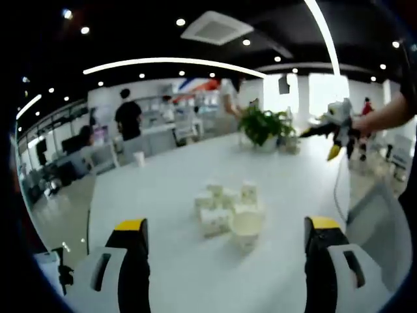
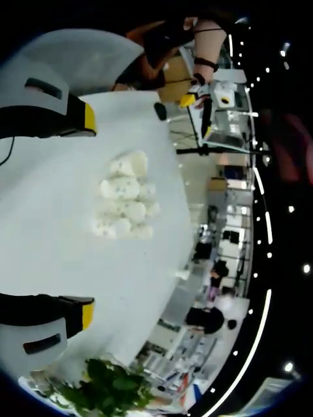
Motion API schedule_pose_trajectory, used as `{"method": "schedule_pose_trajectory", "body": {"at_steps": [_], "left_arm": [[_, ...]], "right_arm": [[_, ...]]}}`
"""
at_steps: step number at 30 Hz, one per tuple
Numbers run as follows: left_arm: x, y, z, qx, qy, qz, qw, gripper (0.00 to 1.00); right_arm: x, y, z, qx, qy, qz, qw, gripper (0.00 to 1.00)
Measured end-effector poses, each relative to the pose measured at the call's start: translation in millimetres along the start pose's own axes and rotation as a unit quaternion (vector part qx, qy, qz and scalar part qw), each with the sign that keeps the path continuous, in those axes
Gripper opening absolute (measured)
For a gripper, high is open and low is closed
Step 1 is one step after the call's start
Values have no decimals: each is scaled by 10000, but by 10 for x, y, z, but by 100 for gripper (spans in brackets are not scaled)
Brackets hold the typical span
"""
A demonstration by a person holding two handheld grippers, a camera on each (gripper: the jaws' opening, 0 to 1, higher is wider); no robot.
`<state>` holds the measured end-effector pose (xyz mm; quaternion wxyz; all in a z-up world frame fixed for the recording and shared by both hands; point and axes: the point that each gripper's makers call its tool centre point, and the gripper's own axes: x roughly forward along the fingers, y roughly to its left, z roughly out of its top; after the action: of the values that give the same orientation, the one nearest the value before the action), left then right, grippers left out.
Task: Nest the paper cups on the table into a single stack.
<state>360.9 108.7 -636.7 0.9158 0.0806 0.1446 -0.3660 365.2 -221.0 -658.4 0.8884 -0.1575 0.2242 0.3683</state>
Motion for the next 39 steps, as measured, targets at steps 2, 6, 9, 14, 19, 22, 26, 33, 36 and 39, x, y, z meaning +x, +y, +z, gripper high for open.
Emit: {"method": "schedule_pose_trajectory", "body": {"at_steps": [2, 6, 9, 14, 19, 22, 26, 33, 36, 39], "left_arm": [[6, 1, -26, -31, 70, 2, 10000, 98], [11, 1, -25, -5, 39, -17, 10000, 98], [12, 6, -31, -58, 48, -7, 10000, 98], [17, -2, -37, -59, 71, -8, 10000, 98], [16, 7, -42, -34, 63, 14, 10000, 98], [11, -1, -45, -37, 74, 0, 10000, 98], [15, 3, -55, -58, 111, 1, 9999, 98], [25, 9, -58, -76, 125, 5, 9999, 98], [26, 3, -46, -73, 88, -1, 9999, 98], [24, -4, -40, -31, 80, 0, 10000, 98]], "right_arm": [[6, 2, -3, 29, -5, 12, 10000, 100], [13, -8, -5, 36, -12, 10, 10000, 100], [11, -7, -6, 31, 3, 12, 10000, 100], [16, -9, -11, 50, 1, 26, 10000, 100], [20, 4, -18, 16, 29, 22, 10000, 100], [23, 5, -22, 50, 26, 30, 10000, 100], [25, 8, -23, 51, 31, 29, 10000, 100], [28, -4, -27, 37, 47, 22, 10000, 100], [24, 4, -25, 40, 50, 24, 10000, 100], [28, 14, -20, 46, 54, 35, 10000, 100]]}}
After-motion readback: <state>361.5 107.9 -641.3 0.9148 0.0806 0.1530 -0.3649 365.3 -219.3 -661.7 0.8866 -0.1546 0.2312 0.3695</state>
